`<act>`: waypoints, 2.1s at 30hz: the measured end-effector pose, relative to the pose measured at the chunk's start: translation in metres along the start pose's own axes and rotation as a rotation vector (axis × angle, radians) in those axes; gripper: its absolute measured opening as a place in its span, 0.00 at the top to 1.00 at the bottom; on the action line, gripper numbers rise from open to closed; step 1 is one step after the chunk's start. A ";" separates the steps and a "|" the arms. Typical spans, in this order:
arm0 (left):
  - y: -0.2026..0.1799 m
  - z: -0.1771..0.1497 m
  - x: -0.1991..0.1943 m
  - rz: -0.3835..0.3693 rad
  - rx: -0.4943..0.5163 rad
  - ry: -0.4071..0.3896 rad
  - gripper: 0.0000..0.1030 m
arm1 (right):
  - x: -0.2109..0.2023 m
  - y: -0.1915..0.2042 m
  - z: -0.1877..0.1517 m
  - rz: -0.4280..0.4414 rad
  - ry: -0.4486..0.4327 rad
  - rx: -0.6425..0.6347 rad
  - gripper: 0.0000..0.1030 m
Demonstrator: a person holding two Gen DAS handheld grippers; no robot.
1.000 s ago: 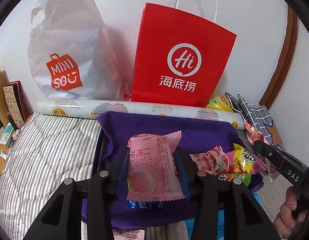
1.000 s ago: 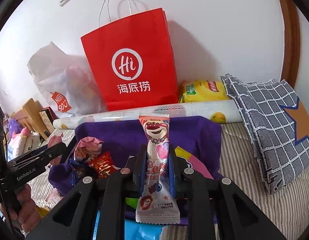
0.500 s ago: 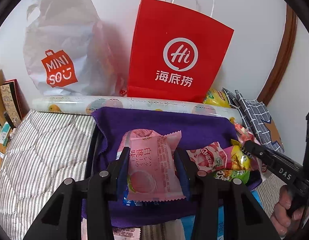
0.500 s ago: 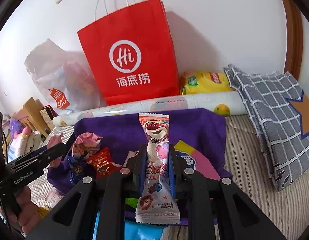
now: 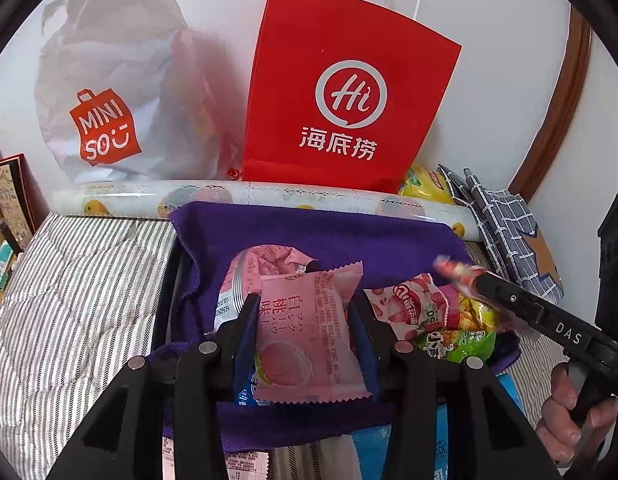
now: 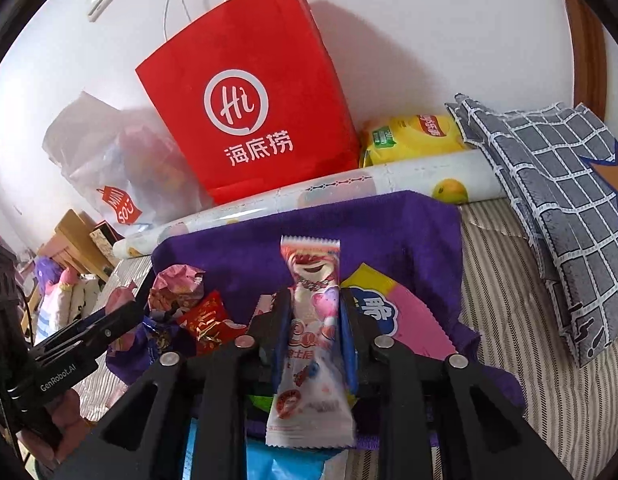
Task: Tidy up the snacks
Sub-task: 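Lower both snacks onto the towel and open both tools, then pull both tools back from the towel toward the remaining snacks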
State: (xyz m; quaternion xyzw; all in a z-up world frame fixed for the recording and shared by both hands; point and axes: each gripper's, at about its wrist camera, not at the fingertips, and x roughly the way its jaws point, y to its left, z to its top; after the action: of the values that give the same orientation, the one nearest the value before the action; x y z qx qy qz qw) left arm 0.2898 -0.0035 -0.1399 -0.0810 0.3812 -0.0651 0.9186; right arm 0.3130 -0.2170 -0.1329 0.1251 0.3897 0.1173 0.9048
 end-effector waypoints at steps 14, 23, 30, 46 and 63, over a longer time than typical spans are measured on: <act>-0.004 -0.004 0.015 -0.045 -0.008 0.066 0.59 | -0.023 0.006 0.003 -0.005 -0.065 -0.011 0.62; -0.006 -0.006 0.028 -0.037 -0.022 0.100 0.59 | -0.026 0.015 0.001 -0.026 -0.072 -0.052 0.57; -0.001 -0.002 0.023 -0.068 -0.057 0.093 0.41 | -0.023 0.017 0.000 -0.042 -0.061 -0.069 0.53; 0.004 0.010 -0.009 -0.075 -0.060 -0.023 0.35 | -0.037 0.045 -0.002 -0.195 -0.069 -0.175 0.18; 0.001 0.018 -0.049 -0.156 -0.065 -0.049 0.35 | -0.082 0.077 -0.037 -0.283 -0.110 -0.175 0.17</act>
State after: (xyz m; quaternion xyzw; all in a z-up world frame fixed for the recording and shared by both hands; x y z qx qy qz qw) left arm 0.2682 0.0080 -0.0940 -0.1417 0.3529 -0.1219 0.9168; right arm 0.2222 -0.1651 -0.0772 -0.0043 0.3418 0.0152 0.9396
